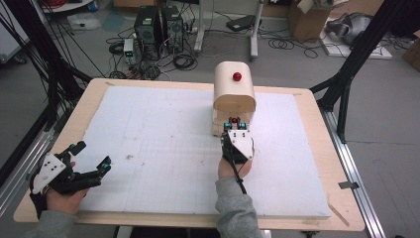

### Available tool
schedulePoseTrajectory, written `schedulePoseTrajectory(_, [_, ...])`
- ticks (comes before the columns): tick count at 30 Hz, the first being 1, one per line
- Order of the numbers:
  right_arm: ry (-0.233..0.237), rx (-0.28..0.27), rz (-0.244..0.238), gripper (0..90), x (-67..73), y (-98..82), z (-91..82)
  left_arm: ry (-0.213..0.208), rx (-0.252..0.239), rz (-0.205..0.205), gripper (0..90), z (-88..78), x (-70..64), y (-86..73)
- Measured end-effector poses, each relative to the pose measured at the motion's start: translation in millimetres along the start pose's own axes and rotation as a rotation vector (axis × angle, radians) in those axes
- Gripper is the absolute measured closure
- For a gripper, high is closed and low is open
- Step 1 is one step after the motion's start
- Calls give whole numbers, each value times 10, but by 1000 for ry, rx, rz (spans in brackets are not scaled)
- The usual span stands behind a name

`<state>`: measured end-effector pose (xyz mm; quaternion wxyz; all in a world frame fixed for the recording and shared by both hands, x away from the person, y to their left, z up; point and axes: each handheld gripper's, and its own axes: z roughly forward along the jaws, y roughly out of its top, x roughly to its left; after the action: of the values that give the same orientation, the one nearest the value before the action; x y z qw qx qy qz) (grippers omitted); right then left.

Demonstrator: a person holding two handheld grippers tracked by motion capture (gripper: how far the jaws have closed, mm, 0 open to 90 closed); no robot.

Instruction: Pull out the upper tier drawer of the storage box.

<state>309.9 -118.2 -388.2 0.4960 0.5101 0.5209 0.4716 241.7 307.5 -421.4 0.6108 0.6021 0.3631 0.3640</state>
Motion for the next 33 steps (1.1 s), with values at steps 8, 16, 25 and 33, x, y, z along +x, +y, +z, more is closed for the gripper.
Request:
schedulePoseTrajectory(8, [9,-1,1,733,-7,-24,-105,2,1,2,17,-2,4,0])
schedulePoseTrajectory(16, [16,-4,4,733,-13,-46,-147,1,5,2,17,4,0,-4])
schedulePoseTrajectory(25, [22,10,19,723,-15,-65,-162,1,8,3,17,7,-1,-6])
schedulePoseTrajectory(33, [44,6,11,519,-21,-54,-170,1,7,2,17,6,2,-8])
